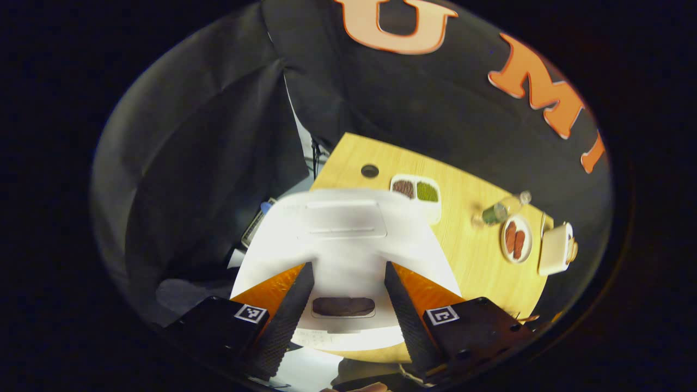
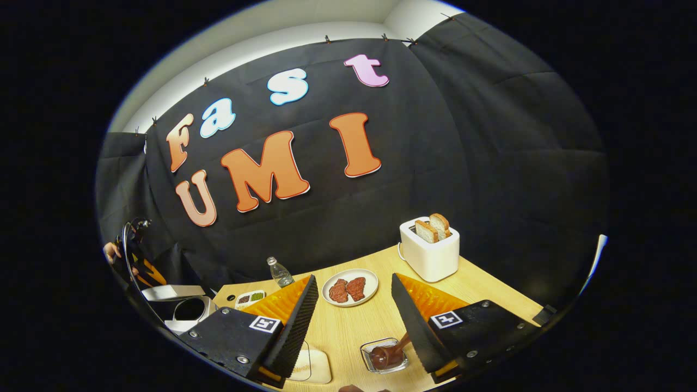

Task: Close the left gripper, press the button to open the rice cooker; take a wooden spoon from the chopstick holder with the right hand, scoop a spoonful of rice and pour it into the rice cooker, then put the wooden spoon back into the chopstick holder.

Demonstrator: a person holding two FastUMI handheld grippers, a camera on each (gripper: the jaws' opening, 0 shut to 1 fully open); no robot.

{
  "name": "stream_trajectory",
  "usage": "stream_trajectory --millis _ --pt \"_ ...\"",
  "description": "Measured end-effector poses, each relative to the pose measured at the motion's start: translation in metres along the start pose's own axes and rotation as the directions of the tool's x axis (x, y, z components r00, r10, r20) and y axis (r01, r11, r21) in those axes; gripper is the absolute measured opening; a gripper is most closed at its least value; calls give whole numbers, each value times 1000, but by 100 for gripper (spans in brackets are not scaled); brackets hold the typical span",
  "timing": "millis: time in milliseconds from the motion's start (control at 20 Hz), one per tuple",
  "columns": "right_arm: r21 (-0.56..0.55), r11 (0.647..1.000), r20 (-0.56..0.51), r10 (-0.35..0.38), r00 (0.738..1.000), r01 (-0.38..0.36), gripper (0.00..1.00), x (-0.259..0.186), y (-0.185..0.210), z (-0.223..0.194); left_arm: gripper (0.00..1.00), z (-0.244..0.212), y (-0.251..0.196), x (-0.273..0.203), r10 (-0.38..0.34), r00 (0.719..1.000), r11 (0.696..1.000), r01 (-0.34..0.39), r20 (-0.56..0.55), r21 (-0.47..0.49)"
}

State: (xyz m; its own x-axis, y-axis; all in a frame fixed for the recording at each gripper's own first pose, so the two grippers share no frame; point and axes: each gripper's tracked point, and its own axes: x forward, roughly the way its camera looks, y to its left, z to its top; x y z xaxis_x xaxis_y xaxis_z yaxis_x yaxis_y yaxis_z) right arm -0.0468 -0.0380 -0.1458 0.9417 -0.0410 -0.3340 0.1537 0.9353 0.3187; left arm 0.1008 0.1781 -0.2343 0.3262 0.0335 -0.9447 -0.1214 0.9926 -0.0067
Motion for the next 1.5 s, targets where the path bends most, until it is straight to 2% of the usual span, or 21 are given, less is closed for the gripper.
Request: stream_trajectory --millis 150,250,300,350,450,600,700,800,850,950,1100,1300,1350,1400,1500 --pt "2 1000 -17 19 1000 -19 85 5 -2 -2 94 -40 1 37 7 994 999 -12 -106 -49" --pt "-2 999 -13 32 999 -32 85 8 -1 1 94 -49 1 45 11 993 997 -20 -121 -75" --pt "-6 999 -13 37 999 -37 85 9 0 2 94 -43 1 49 14 996 997 -21 -92 -75" --pt "-10 999 -12 46 999 -46 85 9 2 3 91 -50 -1 48 17 993 996 -27 -117 -84" --pt "-25 998 -23 59 998 -59 85 11 3 2 94 -47 -2 38 4 997 996 -12 -82 -93" --pt "-62 995 -11 73 997 -73 85 14 6 15 91 -29 -2 11 16 998 999 -13 66 -41" --pt "-90 992 12 85 996 -83 85 14 11 28 94 -10 -11 -20 13 974 1000 -14 226 3" --pt "-122 989 58 95 994 -88 85 14 17 48 91 7 -25 -57 -10 926 999 -5 378 39" --pt "-142 986 73 96 993 -85 85 15 20 56 93 10 -25 -75 -1 897 999 -23 442 48" --pt "-187 978 104 110 988 -89 85 15 28 71 93 19 -34 -111 9 819 997 -49 574 54" --pt "-235 967 147 133 980 -96 85 11 40 95 92 27 -50 -171 -22 684 998 -28 730 56" --pt "-264 958 219 172 960 -112 85 5 57 124 89 17 -61 -243 -38 491 998 -24 870 57" --pt "-267 956 243 189 952 -122 85 3 60 130 93 14 -63 -255 -40 443 998 -24 896 56" --pt "-268 956 255 193 947 -122 85 4 62 134 92 10 -68 -264 -51 406 998 -17 912 64" --pt "-275 953 269 199 942 -123 85 4 62 137 93 2 -79 -273 -72 367 997 -7 927 80"
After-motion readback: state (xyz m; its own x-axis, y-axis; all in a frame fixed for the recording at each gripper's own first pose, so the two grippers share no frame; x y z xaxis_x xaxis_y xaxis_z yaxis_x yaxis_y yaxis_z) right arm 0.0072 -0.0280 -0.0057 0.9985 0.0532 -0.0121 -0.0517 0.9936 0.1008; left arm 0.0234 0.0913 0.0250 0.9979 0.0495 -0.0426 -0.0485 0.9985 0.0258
